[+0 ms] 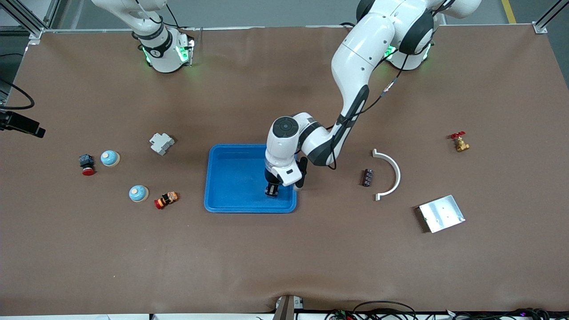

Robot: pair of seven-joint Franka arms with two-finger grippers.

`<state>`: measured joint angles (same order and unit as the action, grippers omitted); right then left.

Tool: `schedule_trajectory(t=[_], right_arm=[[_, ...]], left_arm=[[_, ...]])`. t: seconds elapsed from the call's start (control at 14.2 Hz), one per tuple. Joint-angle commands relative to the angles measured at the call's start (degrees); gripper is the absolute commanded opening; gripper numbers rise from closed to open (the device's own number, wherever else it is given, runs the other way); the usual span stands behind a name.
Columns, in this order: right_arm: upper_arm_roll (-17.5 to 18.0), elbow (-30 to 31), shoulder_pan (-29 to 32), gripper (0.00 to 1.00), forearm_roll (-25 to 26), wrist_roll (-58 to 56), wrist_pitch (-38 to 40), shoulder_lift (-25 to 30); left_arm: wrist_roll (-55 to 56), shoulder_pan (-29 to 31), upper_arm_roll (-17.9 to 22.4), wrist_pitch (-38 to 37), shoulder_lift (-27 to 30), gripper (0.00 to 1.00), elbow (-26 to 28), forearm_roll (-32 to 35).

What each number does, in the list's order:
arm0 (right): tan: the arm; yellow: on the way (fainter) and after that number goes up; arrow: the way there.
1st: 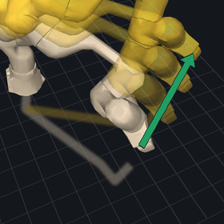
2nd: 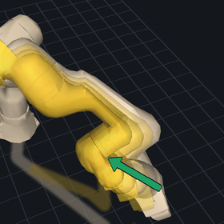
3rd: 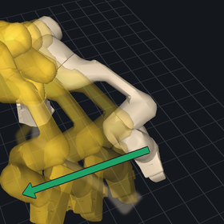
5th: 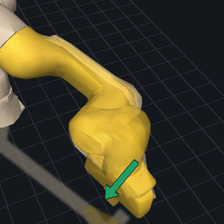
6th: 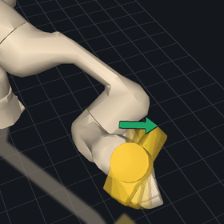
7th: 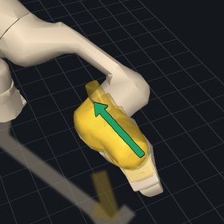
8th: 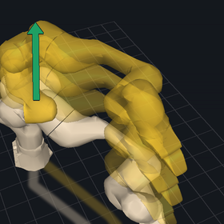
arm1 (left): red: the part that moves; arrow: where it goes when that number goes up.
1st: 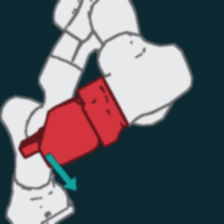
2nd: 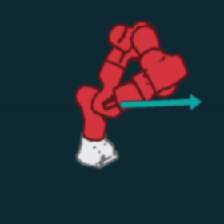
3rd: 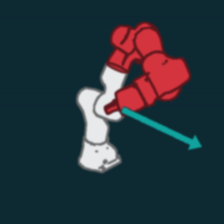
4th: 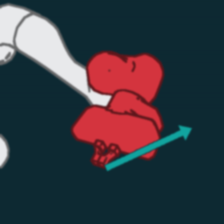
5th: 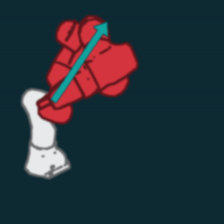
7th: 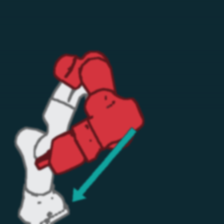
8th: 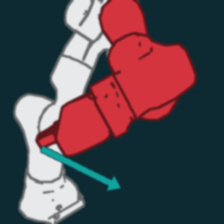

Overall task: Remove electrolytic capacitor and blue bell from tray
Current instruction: 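Lift the capacitor with the left gripper and carry it toward the white arc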

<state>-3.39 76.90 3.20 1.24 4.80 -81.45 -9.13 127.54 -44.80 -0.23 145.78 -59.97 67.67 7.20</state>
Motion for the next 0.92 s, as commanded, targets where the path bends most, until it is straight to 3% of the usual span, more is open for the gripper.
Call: schedule_trajectory(t=[0.0,0.28,0.49,0.85], right_arm=[[0.49,1.92,0.50,1.00,0.08,-0.67,-0.47,2.61],[0.32,4.04,0.50,1.00,-0.62,-1.02,-3.11,4.20],[0.23,4.04,0.58,1.00,-0.62,-3.65,-3.19,4.29],[0.40,3.43,0.15,1.00,-0.10,-3.75,-2.84,4.20]], left_arm=[[-3.25,-0.91,1.46,0.74,-0.77,0.00,-1.31,-0.96],[-6.76,-0.73,1.37,-2.94,1.77,0.00,-0.87,-0.61],[-19.84,0.14,0.76,-10.06,4.33,0.00,-0.70,-1.05],[-37.33,2.08,0.67,-13.74,8.02,0.00,1.32,-1.66]])
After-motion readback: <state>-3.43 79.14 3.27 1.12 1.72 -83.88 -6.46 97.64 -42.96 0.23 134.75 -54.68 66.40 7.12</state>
